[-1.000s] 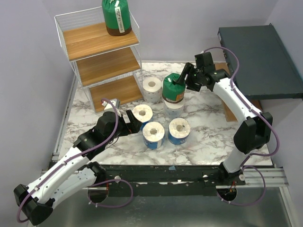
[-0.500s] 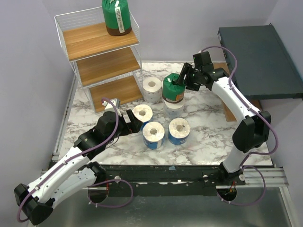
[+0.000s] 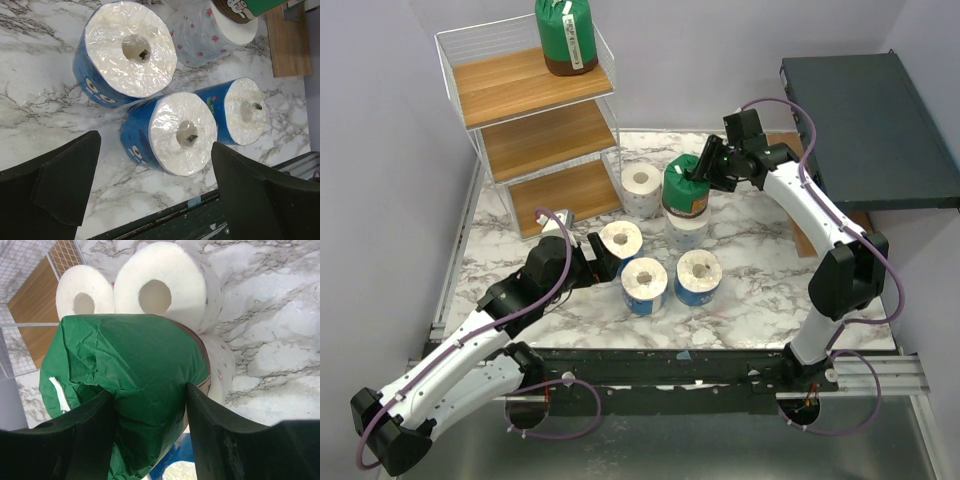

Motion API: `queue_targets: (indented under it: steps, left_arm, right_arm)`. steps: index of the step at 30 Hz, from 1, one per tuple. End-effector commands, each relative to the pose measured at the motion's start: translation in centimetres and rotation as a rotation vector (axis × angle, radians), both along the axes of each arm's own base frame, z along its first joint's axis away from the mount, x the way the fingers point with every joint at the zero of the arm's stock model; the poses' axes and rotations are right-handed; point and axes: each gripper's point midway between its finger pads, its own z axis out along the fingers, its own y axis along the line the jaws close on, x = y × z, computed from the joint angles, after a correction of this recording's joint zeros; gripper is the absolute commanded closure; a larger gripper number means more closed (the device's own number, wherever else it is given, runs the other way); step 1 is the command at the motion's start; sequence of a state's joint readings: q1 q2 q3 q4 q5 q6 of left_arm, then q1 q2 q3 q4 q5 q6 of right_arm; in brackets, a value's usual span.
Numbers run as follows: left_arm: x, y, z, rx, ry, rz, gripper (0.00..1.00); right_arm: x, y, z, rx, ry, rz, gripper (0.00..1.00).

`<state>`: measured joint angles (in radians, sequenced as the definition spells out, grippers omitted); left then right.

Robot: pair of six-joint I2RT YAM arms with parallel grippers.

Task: Place and organize the paper towels onto the shelf
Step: Pick up the paper towel from the center of the board.

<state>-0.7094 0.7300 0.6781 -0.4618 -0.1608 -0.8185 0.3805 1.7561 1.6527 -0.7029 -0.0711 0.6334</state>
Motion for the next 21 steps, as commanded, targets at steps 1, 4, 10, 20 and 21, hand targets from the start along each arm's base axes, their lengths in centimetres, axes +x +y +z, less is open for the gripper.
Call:
queue_targets:
  steps: [1,4,10,20,21]
  left_arm:
    - [-0.2,-0.5,0.1,-0.022,0.000,-0.021,0.02]
    - [-0.3,-0.5,0.2,-0.022,-0.002,-0.022,0.02]
    - [-0.3,-0.5,0.5,-0.023,-0.007,-0.022,0.02]
    - [-0.2,0.1,1.3,-0.009,-0.026,-0.008,0.02]
    - [-0.1,0.2,1.5,-0.008,-0.032,-0.003,0.02]
  right_arm:
    - [-0.9,0.1,-1.4,-0.053,0.057,0.019,0.52]
    - [-1.0,0.2,-0.5,-0.052,0.042,0.021,0.61]
    - [-1.6,0.7,1.9,-0.013,0.012,0.026,0.61]
    - [-3.0,1.5,7.0,0.092,-0.057,0.044,0.62]
    - [-3.2,1.6,7.7,0.104,-0.066,0.047,0.62]
